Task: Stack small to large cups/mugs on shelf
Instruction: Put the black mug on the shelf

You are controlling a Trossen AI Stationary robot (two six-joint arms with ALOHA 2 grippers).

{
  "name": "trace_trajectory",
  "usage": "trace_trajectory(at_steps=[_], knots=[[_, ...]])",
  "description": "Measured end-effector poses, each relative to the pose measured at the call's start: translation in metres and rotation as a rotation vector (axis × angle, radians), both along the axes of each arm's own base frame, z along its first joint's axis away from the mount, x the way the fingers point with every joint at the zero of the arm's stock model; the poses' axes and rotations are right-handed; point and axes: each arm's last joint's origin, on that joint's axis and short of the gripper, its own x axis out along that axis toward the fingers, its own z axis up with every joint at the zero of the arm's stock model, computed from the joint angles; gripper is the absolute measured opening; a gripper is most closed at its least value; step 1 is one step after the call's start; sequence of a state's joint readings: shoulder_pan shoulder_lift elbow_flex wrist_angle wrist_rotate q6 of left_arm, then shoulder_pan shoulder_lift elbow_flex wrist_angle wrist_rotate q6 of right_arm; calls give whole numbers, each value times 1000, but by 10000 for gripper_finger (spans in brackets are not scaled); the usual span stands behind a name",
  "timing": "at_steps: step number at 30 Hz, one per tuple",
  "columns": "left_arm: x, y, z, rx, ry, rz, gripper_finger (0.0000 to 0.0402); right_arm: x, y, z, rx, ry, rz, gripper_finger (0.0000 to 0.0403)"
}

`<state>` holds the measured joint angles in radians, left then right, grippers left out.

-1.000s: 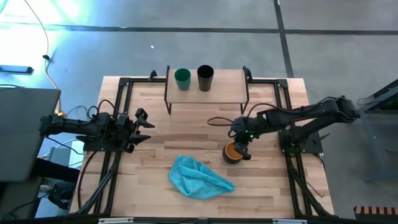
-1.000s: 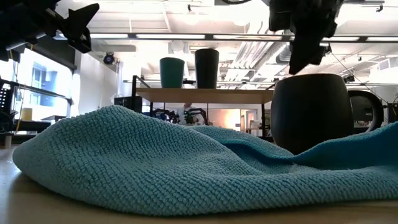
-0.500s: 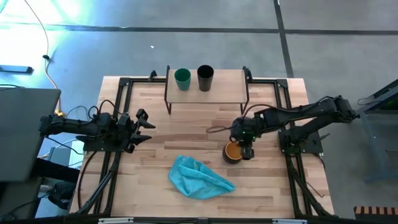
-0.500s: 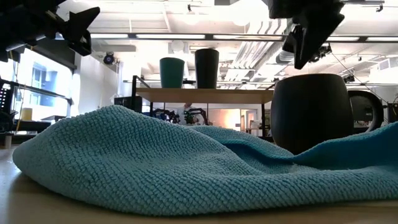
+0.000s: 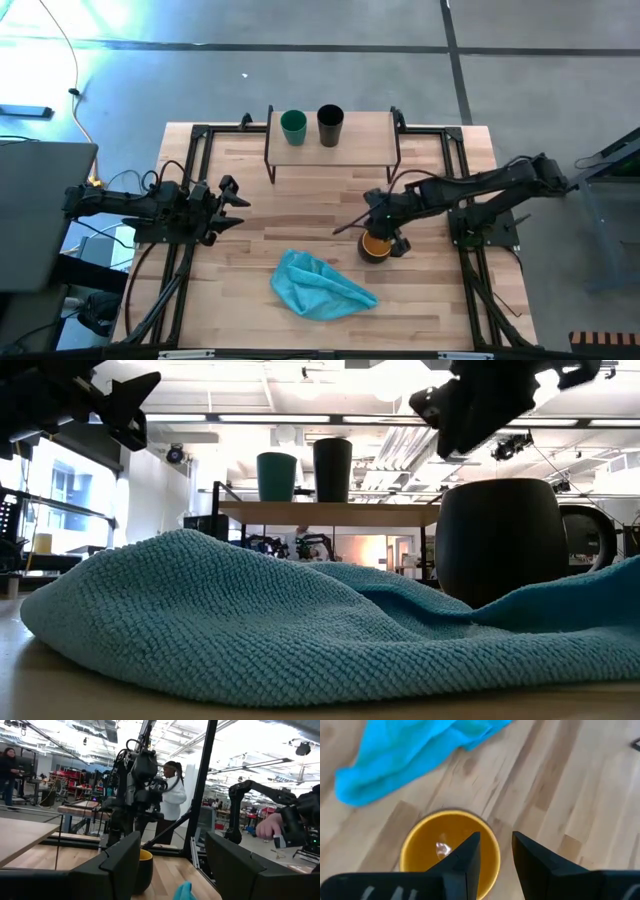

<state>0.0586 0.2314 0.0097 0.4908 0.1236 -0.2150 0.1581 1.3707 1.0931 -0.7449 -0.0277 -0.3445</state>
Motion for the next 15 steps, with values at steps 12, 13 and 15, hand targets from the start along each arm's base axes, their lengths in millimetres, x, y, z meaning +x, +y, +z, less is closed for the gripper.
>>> trace_trajectory(at_steps=[12, 13, 15], knots=[[0, 0, 0, -11, 0, -3, 211, 24, 4, -37, -74, 111, 96, 103], [0, 0, 0, -17, 0, -4, 211, 24, 5, -37, -75, 106, 96, 103], [0, 0, 0, -18, 1, -5, 211, 25, 5, -37, -79, 102, 95, 103]])
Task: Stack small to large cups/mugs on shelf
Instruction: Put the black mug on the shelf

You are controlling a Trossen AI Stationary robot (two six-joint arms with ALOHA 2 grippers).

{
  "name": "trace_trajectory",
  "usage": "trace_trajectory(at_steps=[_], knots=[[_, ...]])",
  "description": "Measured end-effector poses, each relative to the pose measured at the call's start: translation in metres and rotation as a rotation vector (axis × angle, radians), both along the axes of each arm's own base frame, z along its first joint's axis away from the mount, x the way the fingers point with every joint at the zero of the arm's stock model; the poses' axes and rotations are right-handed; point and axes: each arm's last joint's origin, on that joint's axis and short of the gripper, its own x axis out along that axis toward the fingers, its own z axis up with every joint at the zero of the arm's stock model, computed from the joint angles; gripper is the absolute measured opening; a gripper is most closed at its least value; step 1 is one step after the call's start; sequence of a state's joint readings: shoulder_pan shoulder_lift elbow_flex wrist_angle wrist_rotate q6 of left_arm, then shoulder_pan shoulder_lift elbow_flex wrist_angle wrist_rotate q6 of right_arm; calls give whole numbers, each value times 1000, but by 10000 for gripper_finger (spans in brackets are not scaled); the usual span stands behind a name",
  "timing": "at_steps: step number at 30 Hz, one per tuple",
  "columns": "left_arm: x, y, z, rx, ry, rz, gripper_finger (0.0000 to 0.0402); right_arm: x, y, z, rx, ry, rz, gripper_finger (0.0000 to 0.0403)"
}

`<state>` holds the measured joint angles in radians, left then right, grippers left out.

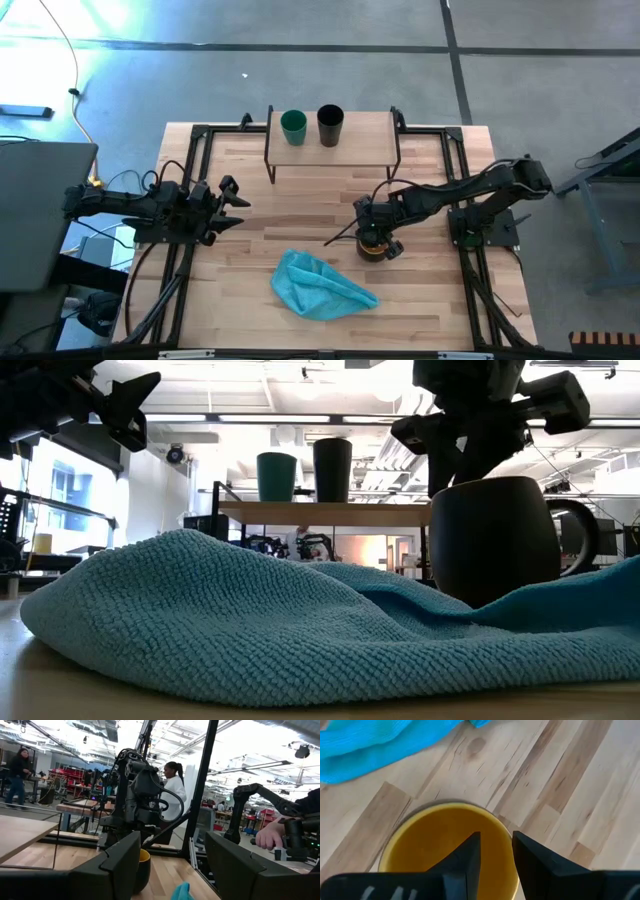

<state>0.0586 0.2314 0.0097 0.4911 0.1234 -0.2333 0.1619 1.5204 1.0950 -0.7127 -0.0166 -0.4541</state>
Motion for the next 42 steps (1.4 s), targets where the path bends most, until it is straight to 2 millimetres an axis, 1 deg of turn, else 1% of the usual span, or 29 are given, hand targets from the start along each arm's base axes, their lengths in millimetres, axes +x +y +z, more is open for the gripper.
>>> trace_trajectory(at_steps=[13, 20, 24, 27, 33, 42], knots=[[0, 0, 0, -7, 1, -2, 211, -1, 1, 0, -30, 0, 29, 103], [0, 0, 0, -8, 1, -2, 211, 1, -1, 19, -76, 19, 52, 103], [0, 0, 0, -8, 2, -2, 211, 1, -1, 22, -98, 18, 104, 103], [0, 0, 0, -11, 2, -3, 211, -1, -2, 21, -110, 45, 138, 103], [0, 0, 0, -11, 3, -4, 211, -2, 1, 21, -138, 35, 217, 103], [0, 0, -1, -31, 12, -13, 211, 8, 3, 7, -151, 67, 256, 103]])
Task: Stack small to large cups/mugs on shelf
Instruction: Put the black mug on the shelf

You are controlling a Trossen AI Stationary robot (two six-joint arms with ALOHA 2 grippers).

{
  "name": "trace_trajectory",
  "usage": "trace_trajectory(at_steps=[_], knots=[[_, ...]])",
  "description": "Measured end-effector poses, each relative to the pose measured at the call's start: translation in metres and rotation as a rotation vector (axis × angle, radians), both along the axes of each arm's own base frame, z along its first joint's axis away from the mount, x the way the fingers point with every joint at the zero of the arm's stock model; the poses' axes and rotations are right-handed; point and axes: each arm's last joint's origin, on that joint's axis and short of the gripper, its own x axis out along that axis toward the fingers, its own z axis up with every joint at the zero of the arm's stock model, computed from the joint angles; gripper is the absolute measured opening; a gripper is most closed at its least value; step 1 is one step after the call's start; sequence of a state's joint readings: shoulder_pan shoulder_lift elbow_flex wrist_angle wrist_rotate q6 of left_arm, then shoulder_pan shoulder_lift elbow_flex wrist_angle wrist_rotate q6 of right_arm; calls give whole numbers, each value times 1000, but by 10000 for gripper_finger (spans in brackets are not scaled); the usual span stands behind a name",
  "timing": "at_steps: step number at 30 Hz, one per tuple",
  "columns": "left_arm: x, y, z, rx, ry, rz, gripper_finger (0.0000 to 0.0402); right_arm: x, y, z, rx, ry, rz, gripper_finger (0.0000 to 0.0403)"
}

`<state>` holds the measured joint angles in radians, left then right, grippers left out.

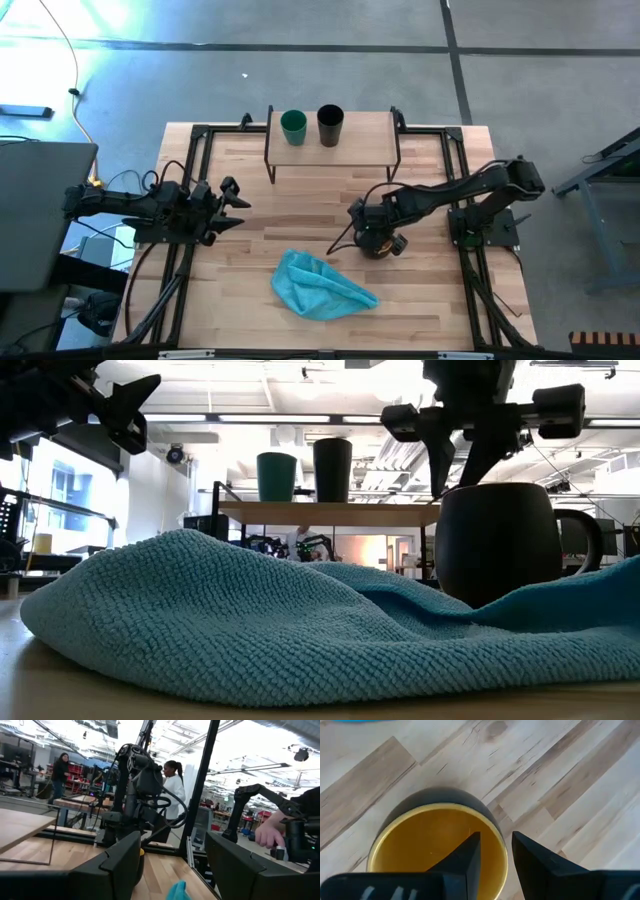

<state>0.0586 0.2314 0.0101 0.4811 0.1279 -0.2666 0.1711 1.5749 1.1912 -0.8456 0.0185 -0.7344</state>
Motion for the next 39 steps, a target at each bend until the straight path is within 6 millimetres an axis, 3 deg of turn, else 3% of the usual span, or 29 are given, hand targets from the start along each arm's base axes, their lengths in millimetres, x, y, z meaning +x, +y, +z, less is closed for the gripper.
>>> trace_trajectory(at_steps=[12, 21, 39], knots=[[0, -1, -1, 0, 12, -19, 211, 8, 0, -15, -6, 42, -38, 98], [0, -1, -1, 0, 14, -19, 211, 7, -13, -16, 10, 74, -260, 8], [0, -1, -1, 2, 14, -18, 211, -5, -31, -12, 49, 143, -614, 1]])
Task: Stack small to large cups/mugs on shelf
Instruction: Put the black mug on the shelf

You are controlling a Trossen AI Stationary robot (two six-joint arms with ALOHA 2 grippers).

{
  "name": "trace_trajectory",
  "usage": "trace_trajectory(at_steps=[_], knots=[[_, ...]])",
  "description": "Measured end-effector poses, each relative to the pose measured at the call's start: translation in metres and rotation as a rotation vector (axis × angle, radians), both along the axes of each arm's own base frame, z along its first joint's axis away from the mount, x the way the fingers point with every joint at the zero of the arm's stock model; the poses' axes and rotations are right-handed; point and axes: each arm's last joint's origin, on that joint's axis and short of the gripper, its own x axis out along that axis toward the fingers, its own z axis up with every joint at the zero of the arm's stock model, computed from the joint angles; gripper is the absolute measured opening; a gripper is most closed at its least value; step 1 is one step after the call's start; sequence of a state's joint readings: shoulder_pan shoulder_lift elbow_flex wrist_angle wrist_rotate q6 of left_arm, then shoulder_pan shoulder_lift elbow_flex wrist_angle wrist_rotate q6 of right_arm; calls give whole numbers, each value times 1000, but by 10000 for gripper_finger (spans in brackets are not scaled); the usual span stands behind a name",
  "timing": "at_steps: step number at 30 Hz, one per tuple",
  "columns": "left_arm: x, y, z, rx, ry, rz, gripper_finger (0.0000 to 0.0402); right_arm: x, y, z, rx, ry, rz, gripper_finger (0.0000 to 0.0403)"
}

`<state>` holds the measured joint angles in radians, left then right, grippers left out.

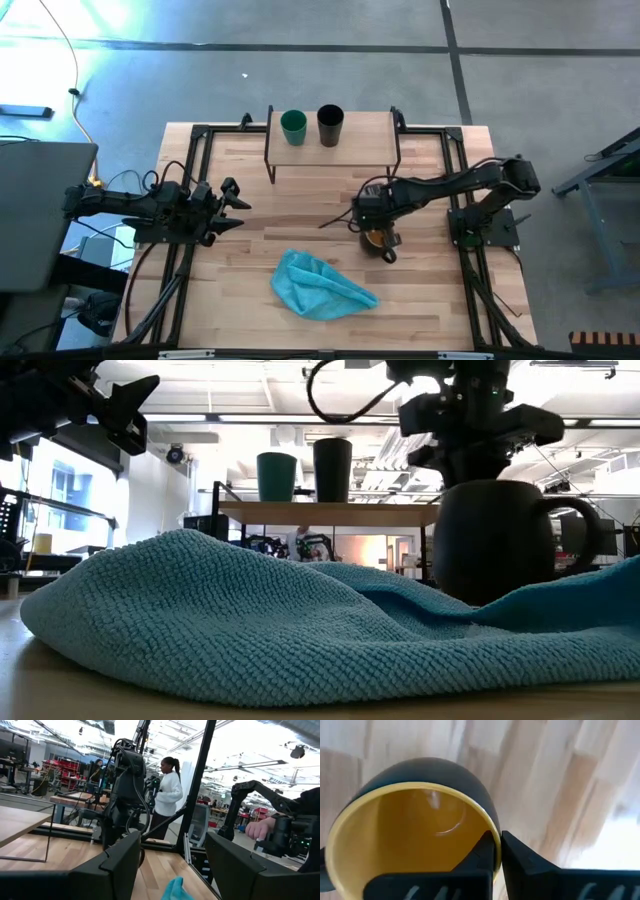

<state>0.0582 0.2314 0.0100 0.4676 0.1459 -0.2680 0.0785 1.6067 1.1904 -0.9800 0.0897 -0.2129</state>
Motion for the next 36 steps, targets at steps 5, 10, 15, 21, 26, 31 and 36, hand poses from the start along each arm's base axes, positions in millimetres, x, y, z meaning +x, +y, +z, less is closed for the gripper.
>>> trace_trajectory(at_steps=[5, 10, 15, 21, 26, 31, 36], knots=[[0, 0, 0, 1, 0, 1, 211, -7, -7, 13, -17, 36, -80, 1], [0, 0, 0, 1, 1, 1, 211, -8, -9, 27, -20, 55, -112, 1], [0, 0, 0, 1, 2, 0, 211, -5, -14, 47, -8, 26, -157, 0], [0, 0, 0, -2, 3, -1, 211, -10, -24, 80, 11, 47, -216, 0], [0, 0, 0, -2, 3, 0, 211, -15, -35, 111, 9, 36, -239, 0], [0, 0, -1, -3, 8, -1, 211, -21, -49, 140, -4, -16, -274, 0], [0, 0, -1, -2, 8, 0, 211, -24, -66, 162, -45, -68, -312, 0]])
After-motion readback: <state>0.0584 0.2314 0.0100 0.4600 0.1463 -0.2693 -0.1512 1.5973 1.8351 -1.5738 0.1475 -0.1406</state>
